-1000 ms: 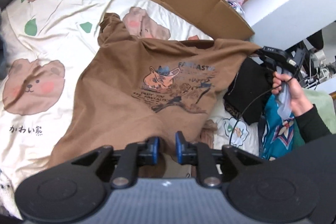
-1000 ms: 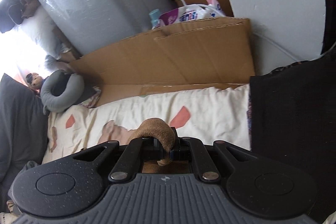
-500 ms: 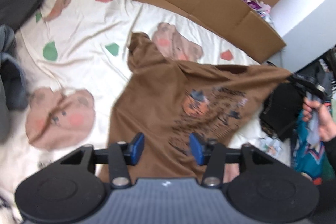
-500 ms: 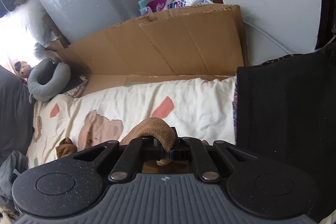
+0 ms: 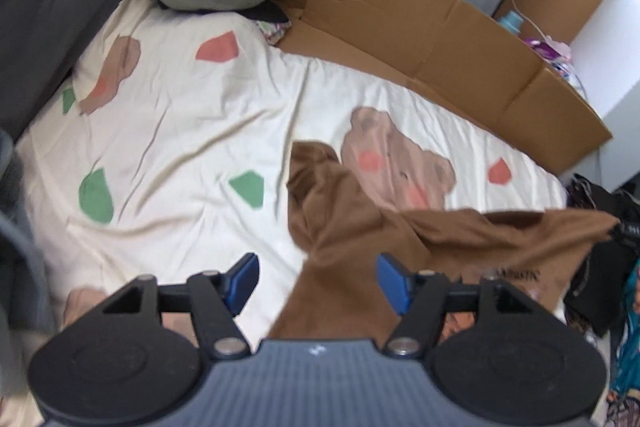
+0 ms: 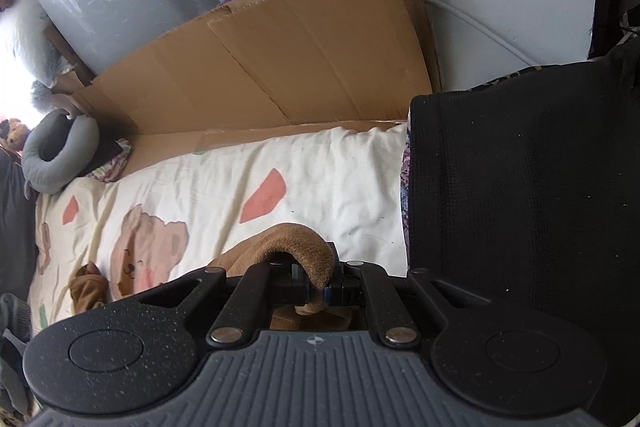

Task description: Fold clothes

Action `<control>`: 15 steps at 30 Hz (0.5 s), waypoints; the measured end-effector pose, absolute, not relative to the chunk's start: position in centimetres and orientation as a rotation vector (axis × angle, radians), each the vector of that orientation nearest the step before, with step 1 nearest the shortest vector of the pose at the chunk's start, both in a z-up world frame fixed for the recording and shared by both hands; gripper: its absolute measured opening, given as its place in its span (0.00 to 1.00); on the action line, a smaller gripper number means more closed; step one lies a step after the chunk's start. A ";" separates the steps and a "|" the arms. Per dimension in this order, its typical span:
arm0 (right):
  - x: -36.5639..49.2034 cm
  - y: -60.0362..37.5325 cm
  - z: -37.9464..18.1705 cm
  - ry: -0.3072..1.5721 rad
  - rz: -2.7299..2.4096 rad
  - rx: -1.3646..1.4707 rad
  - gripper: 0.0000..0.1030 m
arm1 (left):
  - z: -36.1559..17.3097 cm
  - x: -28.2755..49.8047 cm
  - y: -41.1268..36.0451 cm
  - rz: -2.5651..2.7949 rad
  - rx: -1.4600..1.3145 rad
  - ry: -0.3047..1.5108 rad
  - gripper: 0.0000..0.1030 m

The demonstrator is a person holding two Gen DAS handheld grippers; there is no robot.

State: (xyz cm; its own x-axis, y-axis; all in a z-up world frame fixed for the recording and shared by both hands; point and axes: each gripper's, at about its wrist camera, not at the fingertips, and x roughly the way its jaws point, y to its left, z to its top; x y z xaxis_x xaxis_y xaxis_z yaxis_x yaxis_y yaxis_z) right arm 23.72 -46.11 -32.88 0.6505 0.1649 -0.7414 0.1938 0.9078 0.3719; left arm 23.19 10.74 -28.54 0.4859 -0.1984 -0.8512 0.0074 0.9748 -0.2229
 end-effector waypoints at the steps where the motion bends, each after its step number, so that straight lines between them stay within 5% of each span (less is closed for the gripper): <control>1: 23.8 -46.1 -33.1 0.874 -0.017 0.449 0.05 | -29.0 23.9 10.7 -0.127 -0.199 1.055 0.66; 15: 23.5 -45.5 -35.8 0.930 -0.003 0.423 0.10 | -35.7 30.4 8.5 -0.191 -0.174 0.994 0.68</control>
State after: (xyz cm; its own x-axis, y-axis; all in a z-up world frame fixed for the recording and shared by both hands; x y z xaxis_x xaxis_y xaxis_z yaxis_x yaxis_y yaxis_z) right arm 23.55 -45.55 -35.82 0.6041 0.1779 -0.7768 0.1822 0.9181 0.3520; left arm 30.36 8.47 -35.67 0.5310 -0.2384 -0.8131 0.0804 0.9694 -0.2318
